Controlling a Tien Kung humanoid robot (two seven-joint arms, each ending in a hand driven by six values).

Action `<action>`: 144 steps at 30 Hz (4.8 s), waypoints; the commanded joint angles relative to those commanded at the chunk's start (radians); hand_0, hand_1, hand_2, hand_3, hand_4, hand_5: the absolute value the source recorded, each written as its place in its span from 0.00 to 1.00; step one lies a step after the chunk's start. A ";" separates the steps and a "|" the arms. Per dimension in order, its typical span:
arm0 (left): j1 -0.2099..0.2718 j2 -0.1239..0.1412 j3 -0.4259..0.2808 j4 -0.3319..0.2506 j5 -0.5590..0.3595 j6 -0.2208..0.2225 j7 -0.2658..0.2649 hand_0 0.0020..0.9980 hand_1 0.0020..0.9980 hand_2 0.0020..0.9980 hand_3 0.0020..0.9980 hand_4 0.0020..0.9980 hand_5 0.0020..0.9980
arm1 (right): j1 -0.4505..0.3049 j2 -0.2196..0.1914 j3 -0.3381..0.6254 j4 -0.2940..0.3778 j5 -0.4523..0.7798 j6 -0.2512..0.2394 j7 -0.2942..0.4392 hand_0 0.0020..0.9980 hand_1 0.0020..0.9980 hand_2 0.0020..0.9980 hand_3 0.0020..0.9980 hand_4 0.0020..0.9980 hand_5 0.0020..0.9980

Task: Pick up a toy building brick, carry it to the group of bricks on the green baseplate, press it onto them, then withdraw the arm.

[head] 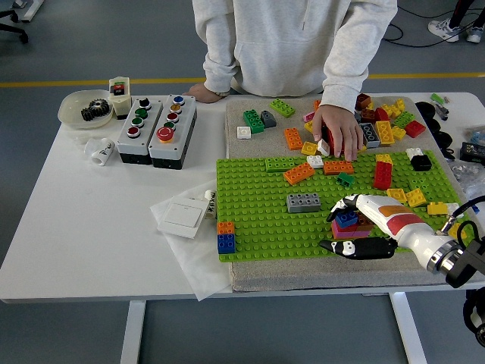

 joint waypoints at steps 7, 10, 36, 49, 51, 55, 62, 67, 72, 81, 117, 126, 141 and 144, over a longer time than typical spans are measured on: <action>-0.001 0.001 0.002 0.000 -0.003 0.000 -0.001 0.78 0.76 0.79 0.59 0.62 0.62 | -0.002 0.000 0.008 0.000 0.001 0.003 -0.003 0.71 0.67 0.71 0.58 0.90 0.64; -0.002 0.001 0.004 0.000 -0.005 0.001 -0.002 0.78 0.76 0.79 0.59 0.62 0.62 | -0.004 0.002 0.009 0.000 0.003 0.004 -0.003 0.71 0.67 0.71 0.58 0.90 0.64; -0.006 0.004 0.012 0.000 -0.016 0.002 -0.003 0.78 0.76 0.79 0.59 0.62 0.62 | -0.032 0.000 0.040 0.000 0.012 0.012 -0.001 0.71 0.67 0.71 0.58 0.90 0.64; -0.008 0.004 0.019 0.000 -0.023 0.002 -0.004 0.78 0.76 0.79 0.59 0.62 0.62 | -0.044 0.000 0.050 0.000 0.012 0.017 0.000 0.71 0.67 0.71 0.58 0.90 0.64; -0.008 0.004 0.019 0.000 -0.023 0.002 -0.004 0.78 0.76 0.79 0.59 0.62 0.62 | -0.045 0.001 0.050 0.000 0.012 0.017 0.001 0.71 0.67 0.71 0.58 0.90 0.64; -0.008 0.003 0.020 0.000 -0.025 0.002 -0.004 0.78 0.76 0.79 0.59 0.62 0.62 | -0.046 0.001 0.050 0.000 0.010 0.019 0.000 0.71 0.67 0.71 0.58 0.90 0.64; -0.007 0.003 0.022 0.000 -0.028 0.002 -0.003 0.78 0.76 0.79 0.59 0.62 0.62 | -0.048 0.001 0.051 0.000 0.007 0.022 -0.003 0.71 0.67 0.71 0.58 0.90 0.65; -0.006 0.003 0.020 0.000 -0.025 0.002 -0.003 0.78 0.75 0.79 0.59 0.62 0.62 | -0.048 0.002 0.055 0.000 0.006 0.024 -0.005 0.71 0.67 0.71 0.58 0.90 0.65; -0.004 0.002 0.018 -0.001 -0.020 0.001 -0.002 0.79 0.76 0.79 0.59 0.62 0.62 | -0.044 0.006 0.054 0.000 0.007 0.025 -0.006 0.71 0.67 0.71 0.58 0.90 0.65; -0.003 0.002 0.014 -0.001 -0.011 0.000 -0.002 0.79 0.76 0.79 0.59 0.62 0.62 | -0.043 0.010 0.056 -0.011 0.007 0.030 -0.009 0.71 0.67 0.71 0.58 0.90 0.65; -0.014 0.006 0.030 -0.001 -0.035 0.002 -0.006 0.79 0.75 0.79 0.59 0.62 0.62 | -0.047 0.014 0.067 -0.019 -0.006 0.034 -0.008 0.71 0.67 0.71 0.58 0.90 0.65; -0.015 0.006 0.034 -0.001 -0.041 0.002 -0.006 0.79 0.75 0.79 0.59 0.62 0.62 | -0.053 0.021 0.069 -0.034 -0.001 0.034 -0.004 0.71 0.67 0.71 0.58 0.89 0.65; -0.013 0.002 0.047 -0.003 -0.058 0.001 -0.005 0.78 0.75 0.79 0.59 0.62 0.62 | -0.064 0.030 0.058 -0.042 0.001 0.036 0.001 0.71 0.67 0.71 0.58 0.89 0.64; -0.012 0.001 0.046 -0.003 -0.056 0.000 -0.004 0.78 0.75 0.79 0.59 0.62 0.62 | -0.065 0.031 0.054 -0.044 0.003 0.036 0.001 0.71 0.67 0.72 0.58 0.89 0.65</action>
